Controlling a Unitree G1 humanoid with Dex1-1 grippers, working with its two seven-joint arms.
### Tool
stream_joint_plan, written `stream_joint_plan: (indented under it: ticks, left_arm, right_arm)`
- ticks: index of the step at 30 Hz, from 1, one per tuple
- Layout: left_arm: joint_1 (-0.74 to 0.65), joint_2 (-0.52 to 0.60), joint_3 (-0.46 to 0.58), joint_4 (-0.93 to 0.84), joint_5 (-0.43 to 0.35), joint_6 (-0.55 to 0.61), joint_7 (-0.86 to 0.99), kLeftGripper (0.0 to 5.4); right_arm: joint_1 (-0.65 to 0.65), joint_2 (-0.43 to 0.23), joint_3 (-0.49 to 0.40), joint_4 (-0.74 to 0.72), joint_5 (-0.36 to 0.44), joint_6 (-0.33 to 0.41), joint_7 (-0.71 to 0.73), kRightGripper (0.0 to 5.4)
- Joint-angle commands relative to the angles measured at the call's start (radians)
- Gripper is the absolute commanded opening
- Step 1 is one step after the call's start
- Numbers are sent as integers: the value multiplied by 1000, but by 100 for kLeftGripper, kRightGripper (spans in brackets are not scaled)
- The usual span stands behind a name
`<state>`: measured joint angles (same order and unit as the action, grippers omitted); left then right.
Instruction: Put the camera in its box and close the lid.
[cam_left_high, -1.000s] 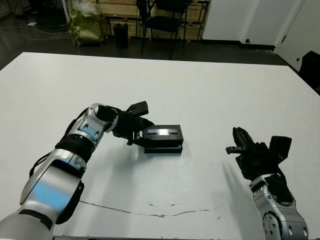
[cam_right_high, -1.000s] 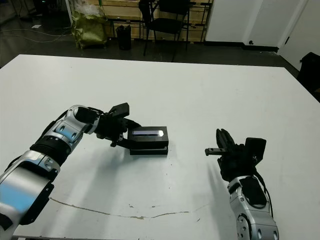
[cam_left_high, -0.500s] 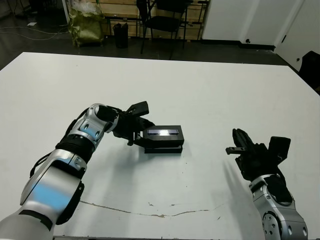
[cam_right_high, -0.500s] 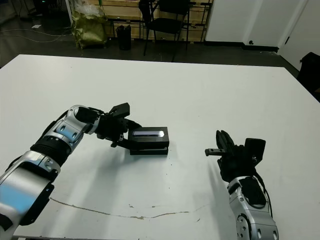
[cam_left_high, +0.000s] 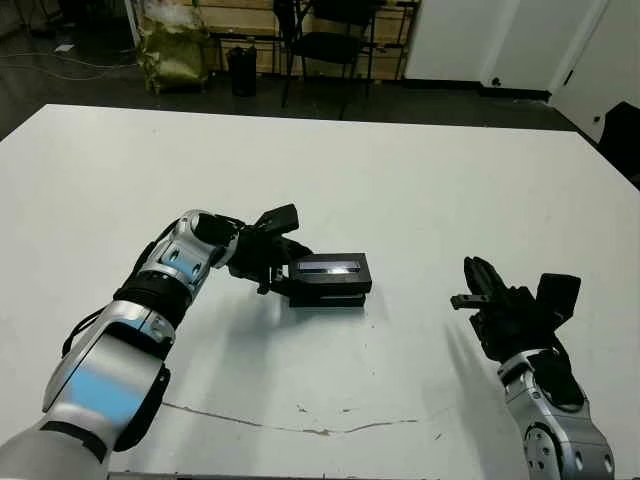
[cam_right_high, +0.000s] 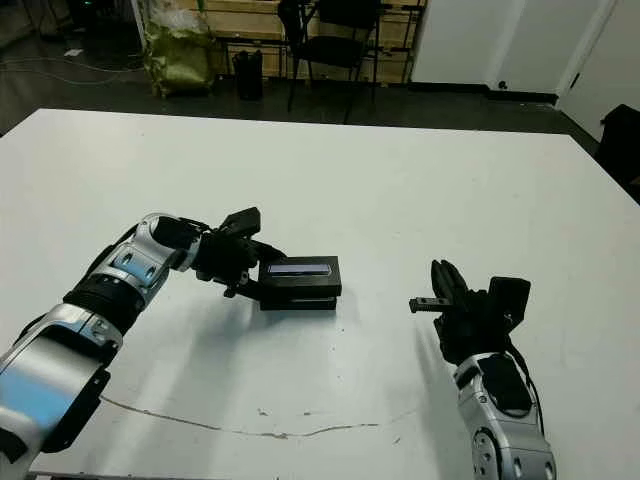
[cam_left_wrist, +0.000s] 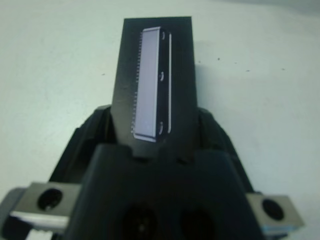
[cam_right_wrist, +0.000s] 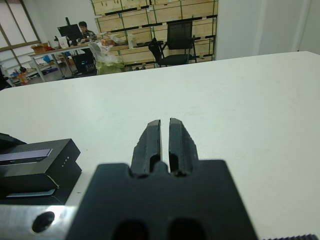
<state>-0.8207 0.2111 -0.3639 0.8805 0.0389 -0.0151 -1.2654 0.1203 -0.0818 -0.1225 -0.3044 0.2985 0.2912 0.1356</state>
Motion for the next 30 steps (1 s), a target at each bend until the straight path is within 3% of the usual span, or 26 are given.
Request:
stream_joint_plan:
  ticks: [1, 16, 22, 30]
  left_arm:
    - [51, -16, -37, 18, 31, 7, -34, 274]
    - [47, 17, -57, 25, 49, -11, -44, 274]
    - [44, 23, -62, 27, 50, -26, -58, 274]
    - [50, 42, -79, 5, 50, -39, -66, 274]
  right_arm:
    - [5, -2, -5, 19, -6, -15, 3, 0]
    - [4, 5, -3, 13, 0, -11, 7, 0]
    - [-4, 2, -8, 46, 5, -45, 30, 0]
    - [-5, 3, -2, 22, -8, -14, -2, 0]
